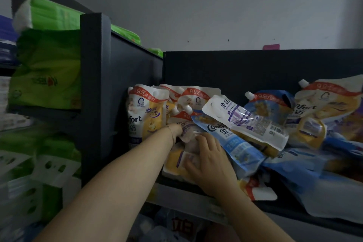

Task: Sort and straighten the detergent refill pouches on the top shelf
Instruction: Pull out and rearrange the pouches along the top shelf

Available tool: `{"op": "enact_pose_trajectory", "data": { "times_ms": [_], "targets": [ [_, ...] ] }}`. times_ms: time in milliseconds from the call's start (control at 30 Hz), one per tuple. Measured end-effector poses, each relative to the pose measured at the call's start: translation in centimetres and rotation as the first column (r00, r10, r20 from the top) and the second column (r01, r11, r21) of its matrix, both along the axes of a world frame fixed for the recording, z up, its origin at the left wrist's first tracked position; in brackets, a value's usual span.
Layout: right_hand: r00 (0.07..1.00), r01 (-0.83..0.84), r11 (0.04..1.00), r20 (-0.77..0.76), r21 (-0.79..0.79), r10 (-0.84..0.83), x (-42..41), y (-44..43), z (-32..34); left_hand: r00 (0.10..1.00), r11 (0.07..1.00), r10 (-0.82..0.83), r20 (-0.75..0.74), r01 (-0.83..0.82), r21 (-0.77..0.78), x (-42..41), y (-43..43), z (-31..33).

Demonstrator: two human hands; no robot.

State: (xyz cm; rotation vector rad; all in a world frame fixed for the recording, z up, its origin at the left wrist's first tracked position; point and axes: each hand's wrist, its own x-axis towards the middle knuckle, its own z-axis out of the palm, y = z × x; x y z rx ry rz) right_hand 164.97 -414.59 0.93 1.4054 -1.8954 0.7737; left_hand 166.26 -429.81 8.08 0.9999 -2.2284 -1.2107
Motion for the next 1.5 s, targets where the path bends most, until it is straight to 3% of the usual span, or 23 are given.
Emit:
{"op": "enact_pose_trajectory", "data": {
  "times_ms": [100, 267, 333, 467, 600, 767, 900, 1033, 1167, 1300, 1400, 1500],
  "targets": [
    [1.000, 0.023, 0.999, -0.009, -0.027, -0.023, -0.1, -0.1, -0.2, 0.999, 0.999, 0.032, -0.040, -0.033, -0.024, -0.5, 0.2, 0.7],
    [0.999, 0.041, 0.999, -0.019, -0.014, -0.041, -0.5, -0.1, -0.3, 0.927, 0.979, 0.194, -0.321, -0.205, 0.000, -0.9, 0.8, 2.4],
    [0.999, 0.048, 0.998, -0.001, 0.033, -0.048, -0.9, -0.2, -0.4, 0.885, 0.959, 0.221, -0.411, -0.274, -0.075, -0.9, 1.2, 2.9],
    [0.998, 0.047, 0.994, 0.029, 0.099, -0.051, -1.4, -0.4, -0.6, 0.793, 0.893, 0.088, -0.603, -0.331, -0.304, -0.6, 0.7, 2.3],
    [0.993, 0.006, 0.993, 0.112, 0.121, -0.020, -1.7, -0.5, -0.5, 0.705, 0.870, -0.033, -0.708, -0.329, -0.368, 0.0, -0.8, 0.7],
    [0.995, 0.004, 0.990, 0.097, 0.144, -0.018, -1.6, -0.5, -0.3, 0.901, 0.775, -0.066, -0.429, -0.225, -0.591, 0.7, -2.4, -1.4],
    [0.992, -0.006, 0.988, 0.125, 0.153, -0.013, -1.3, -0.3, 0.0, 0.921, 0.789, -0.112, -0.374, -0.146, -0.597, 2.7, -1.7, -1.9],
    [0.987, 0.017, 0.972, 0.150, 0.235, -0.053, -0.9, -0.1, 0.5, 0.952, 0.720, -0.130, -0.278, -0.102, -0.686, 5.1, -0.5, -2.8],
    [0.969, -0.027, 0.934, 0.239, 0.357, -0.064, -1.0, 0.1, 1.6, 0.956, 0.573, -0.259, -0.137, 0.039, -0.819, 7.2, 1.2, -3.8],
    [0.937, -0.096, 0.897, 0.344, 0.431, -0.065, -0.5, 1.1, 3.0, 0.923, 0.369, -0.379, 0.059, 0.210, -0.905, 8.3, 3.4, -4.9],
    [0.948, -0.084, 0.866, 0.308, 0.493, -0.083, 0.1, 2.2, 3.5, 0.896, 0.241, -0.395, 0.200, 0.312, -0.919, 8.7, 4.3, -6.2],
    [0.969, -0.052, 0.852, 0.234, 0.522, -0.083, 0.7, 3.7, 3.4, 0.892, 0.133, -0.386, 0.236, 0.307, -0.942, 8.6, 4.6, -7.5]
  ]
}}
